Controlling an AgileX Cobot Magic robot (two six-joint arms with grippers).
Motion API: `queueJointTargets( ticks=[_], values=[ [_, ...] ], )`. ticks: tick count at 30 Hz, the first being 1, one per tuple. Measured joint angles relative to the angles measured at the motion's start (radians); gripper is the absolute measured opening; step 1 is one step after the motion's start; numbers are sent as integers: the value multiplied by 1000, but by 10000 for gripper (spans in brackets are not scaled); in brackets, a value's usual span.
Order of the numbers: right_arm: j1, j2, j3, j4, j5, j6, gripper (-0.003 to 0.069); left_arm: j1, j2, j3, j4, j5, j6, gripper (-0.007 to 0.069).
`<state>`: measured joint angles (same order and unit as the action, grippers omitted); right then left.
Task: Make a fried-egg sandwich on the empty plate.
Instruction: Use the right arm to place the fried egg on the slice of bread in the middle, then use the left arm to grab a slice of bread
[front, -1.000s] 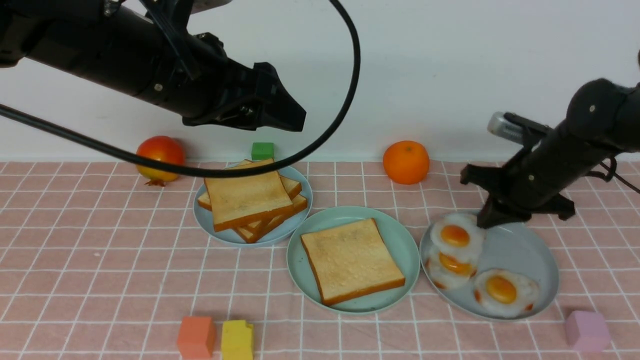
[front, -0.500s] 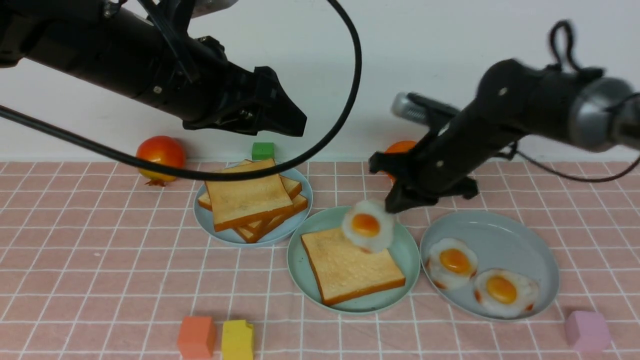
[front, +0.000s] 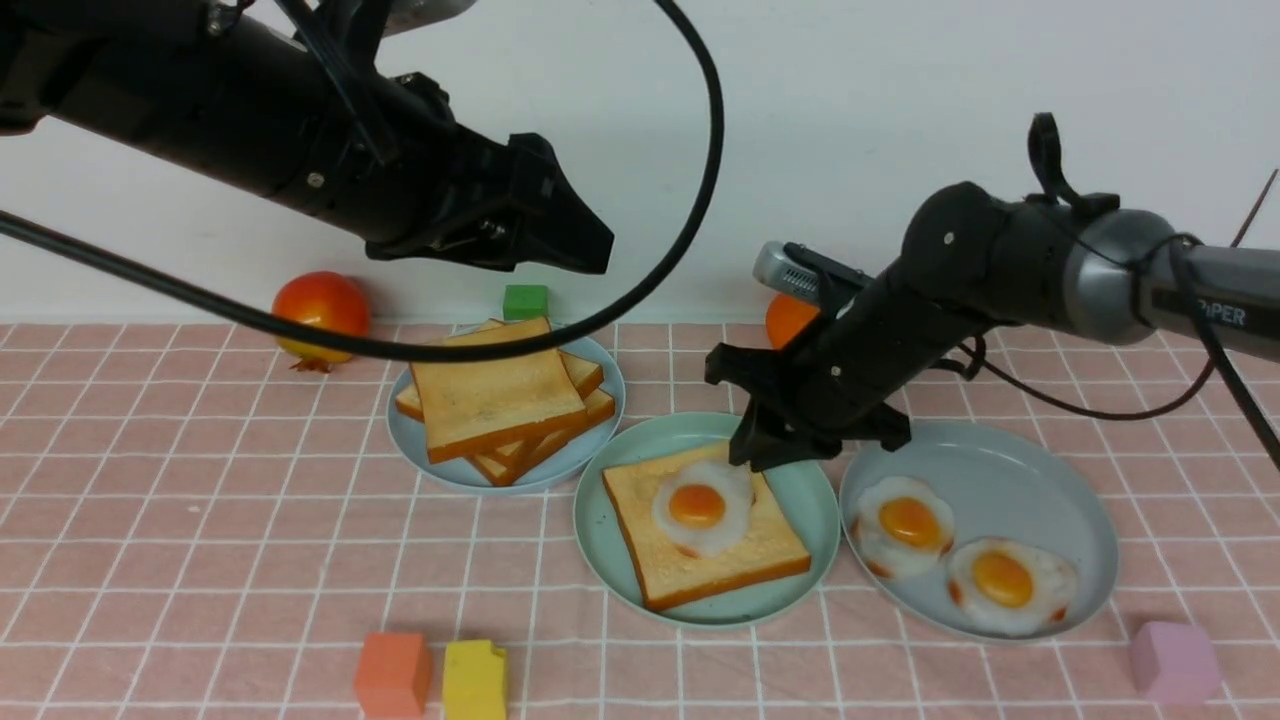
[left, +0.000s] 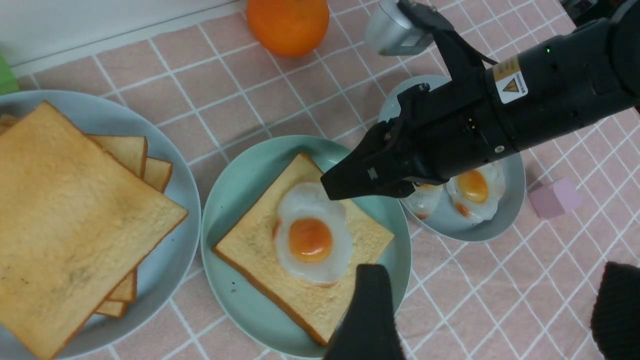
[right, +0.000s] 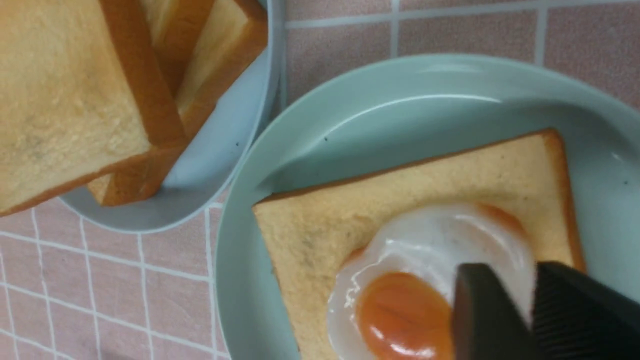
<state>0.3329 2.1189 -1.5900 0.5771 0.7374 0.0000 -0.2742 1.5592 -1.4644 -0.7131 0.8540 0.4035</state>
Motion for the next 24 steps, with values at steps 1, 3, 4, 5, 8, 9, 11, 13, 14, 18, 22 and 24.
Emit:
queueJointTargets(
  ticks=[1, 3, 4, 5, 8, 9, 11, 13, 14, 18, 22, 24],
  values=[
    [0, 0, 0, 0, 1, 0, 273, 0, 0, 0, 0, 0, 0, 589],
    [0, -1, 0, 0, 1, 0, 348, 0, 0, 0, 0, 0, -12, 589],
    [0, -7, 0, 0, 1, 0, 376, 0, 0, 0, 4, 0, -33, 589],
    [-2, -18, 0, 0, 8, -8, 415, 4, 0, 0, 14, 0, -72, 589],
    [-23, -63, -20, -2, 58, -56, 451, 32, 0, 0, 74, -7, -186, 589],
    [-34, -86, -37, -5, 93, -86, 456, 49, 1, 0, 106, -10, -234, 589],
    [-53, -133, -65, -19, 157, -150, 456, 85, 14, 0, 161, -17, -320, 589],
    [-66, -203, -88, -53, 233, -178, 451, 137, 45, 0, 204, -24, -411, 589],
    [-67, -208, -88, -62, 246, -178, 451, 141, 54, 0, 206, -26, -416, 589],
    [-68, -301, -90, -160, 354, -94, 446, 205, 158, 0, 212, -33, -469, 589],
    [-46, -377, -58, -218, 338, -36, 445, 219, 288, 0, 157, -31, -475, 589],
    [-36, -396, -39, -218, 317, -35, 445, 219, 319, 0, 137, -33, -475, 589]
  ],
)
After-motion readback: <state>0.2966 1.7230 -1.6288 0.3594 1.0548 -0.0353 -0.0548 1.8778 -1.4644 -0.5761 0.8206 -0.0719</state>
